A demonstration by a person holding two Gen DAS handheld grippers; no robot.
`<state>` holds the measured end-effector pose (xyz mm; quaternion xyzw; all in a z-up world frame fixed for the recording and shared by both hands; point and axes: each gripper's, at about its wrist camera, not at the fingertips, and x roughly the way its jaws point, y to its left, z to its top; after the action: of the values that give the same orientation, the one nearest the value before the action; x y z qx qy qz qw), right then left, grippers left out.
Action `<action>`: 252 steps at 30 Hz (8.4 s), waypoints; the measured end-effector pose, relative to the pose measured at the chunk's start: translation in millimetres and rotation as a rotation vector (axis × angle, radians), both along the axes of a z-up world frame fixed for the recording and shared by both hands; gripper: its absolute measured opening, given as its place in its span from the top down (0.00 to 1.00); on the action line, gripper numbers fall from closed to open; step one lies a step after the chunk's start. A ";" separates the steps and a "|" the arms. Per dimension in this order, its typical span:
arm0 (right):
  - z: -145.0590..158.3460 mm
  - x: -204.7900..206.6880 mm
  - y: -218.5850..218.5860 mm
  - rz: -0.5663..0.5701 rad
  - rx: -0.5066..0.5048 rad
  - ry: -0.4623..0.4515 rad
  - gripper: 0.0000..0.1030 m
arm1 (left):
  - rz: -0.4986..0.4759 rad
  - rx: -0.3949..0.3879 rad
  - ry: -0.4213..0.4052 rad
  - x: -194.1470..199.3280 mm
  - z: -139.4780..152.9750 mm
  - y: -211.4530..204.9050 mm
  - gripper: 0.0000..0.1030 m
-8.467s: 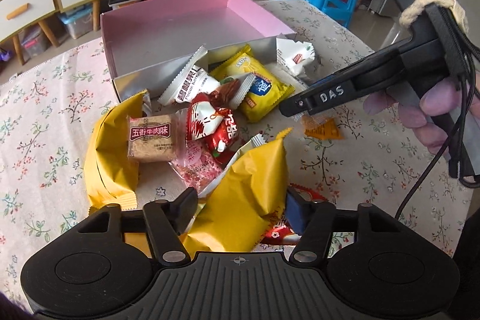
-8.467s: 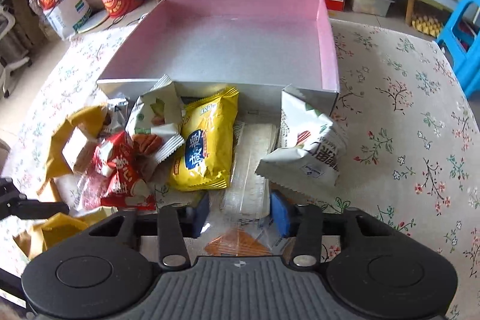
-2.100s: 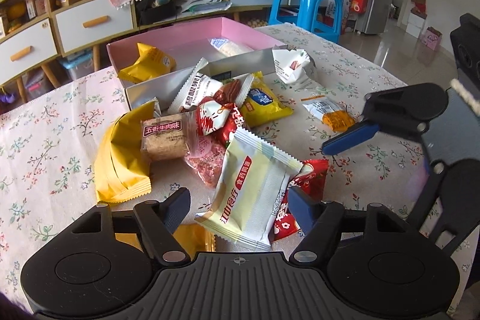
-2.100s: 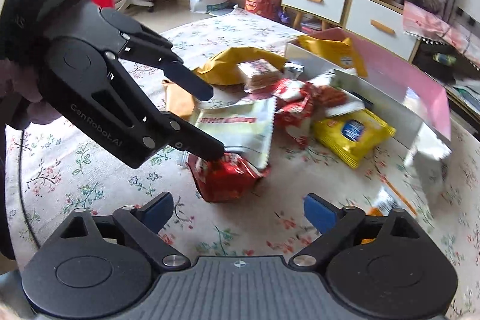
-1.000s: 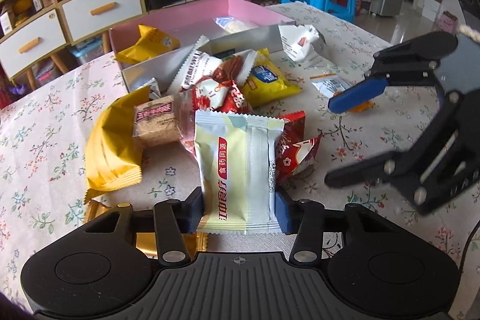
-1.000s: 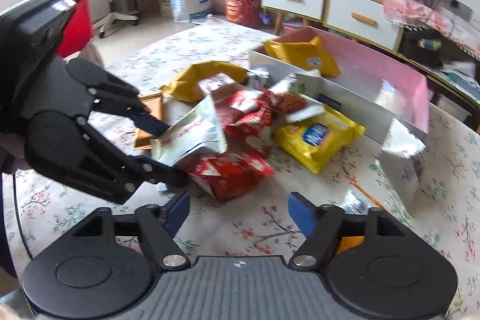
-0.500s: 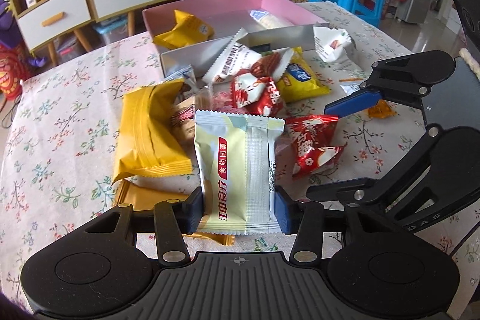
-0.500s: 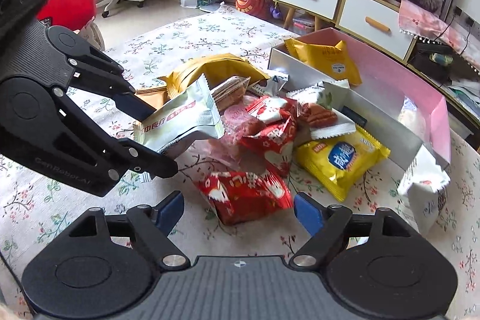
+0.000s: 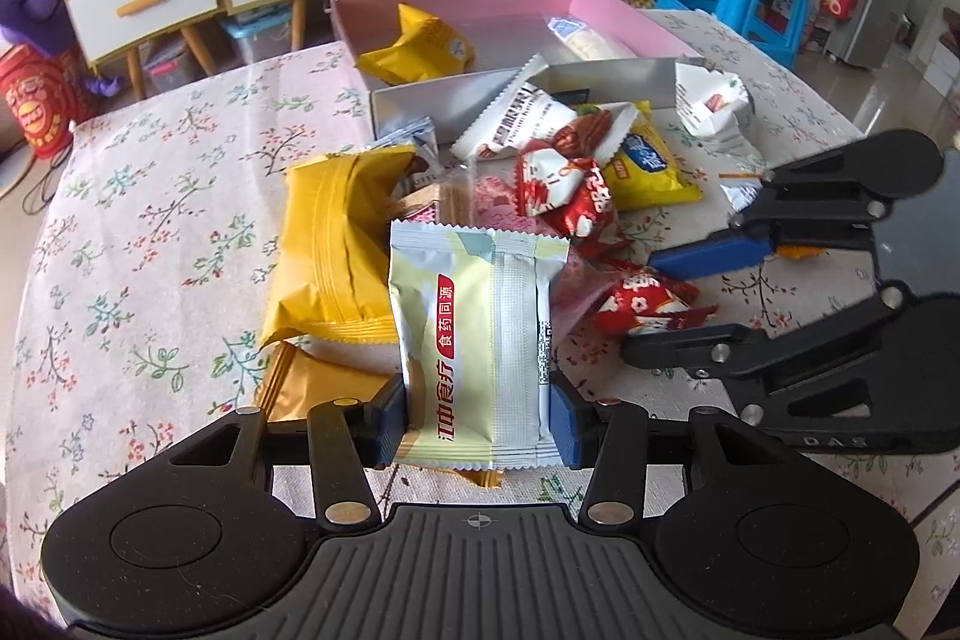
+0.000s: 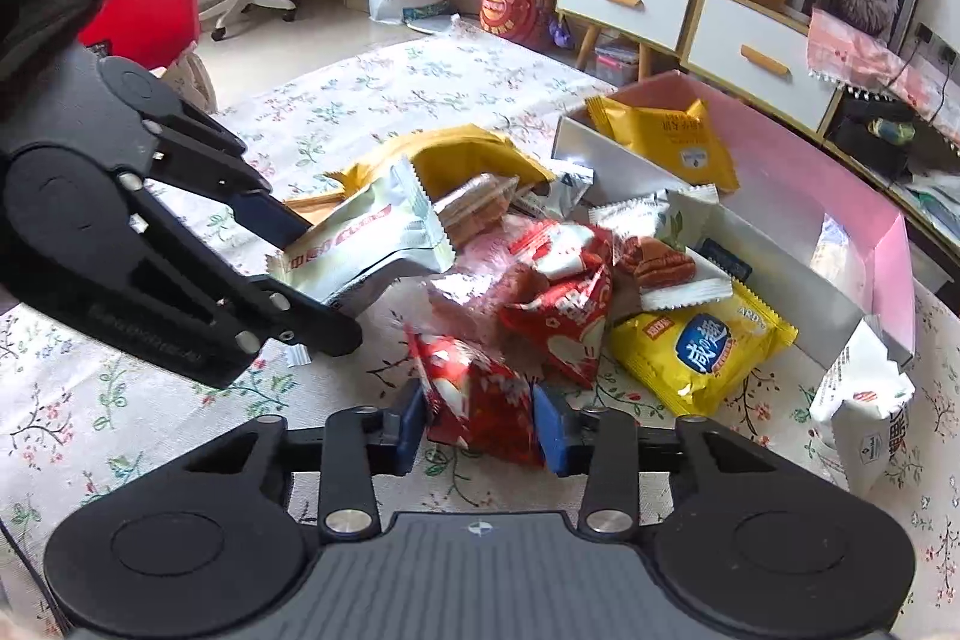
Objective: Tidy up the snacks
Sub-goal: 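Carry the white-and-green packet with the left tool while the right tool carries the red packet to the box, then open the left tool inside the pink box while the right tool releases the red packet there, then move the left tool toward the gold bar while the right tool approaches the orange packet, then grasp the gold bar with the left tool while the right tool grasps the orange-and-white packet, then carry the gold bar with the left tool while the right tool carries the orange packet to the box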
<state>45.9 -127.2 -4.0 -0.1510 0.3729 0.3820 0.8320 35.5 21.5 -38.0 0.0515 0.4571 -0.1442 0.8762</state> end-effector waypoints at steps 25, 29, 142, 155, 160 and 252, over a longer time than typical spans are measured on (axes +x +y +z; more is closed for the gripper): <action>44.1 30.7 -47.9 -0.200 0.161 -0.040 0.76 | 0.088 -0.063 -0.066 20.9 38.7 5.8 0.56; 48.7 49.6 -58.7 -0.275 0.197 -0.039 0.76 | 0.099 -0.077 -0.084 32.7 46.1 -0.8 0.56; -16.2 44.1 -97.7 -0.588 0.007 0.139 0.11 | 0.480 -0.057 0.064 12.1 -19.1 35.6 0.06; -35.7 46.7 -98.1 -0.569 -0.085 0.130 0.11 | 0.358 0.042 0.069 3.6 -22.9 36.0 0.06; -36.0 44.1 -106.1 -0.562 -0.083 0.129 0.11 | 0.337 0.047 0.053 -4.5 -23.6 53.2 0.06; 33.0 95.4 -88.3 -0.623 0.308 0.075 0.71 | 0.405 -0.272 -0.122 41.3 56.9 27.9 0.77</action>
<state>141.3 -215.5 29.1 0.1112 0.3693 0.1670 0.9074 76.9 49.4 18.9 -0.1507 0.3808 -0.0222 0.9120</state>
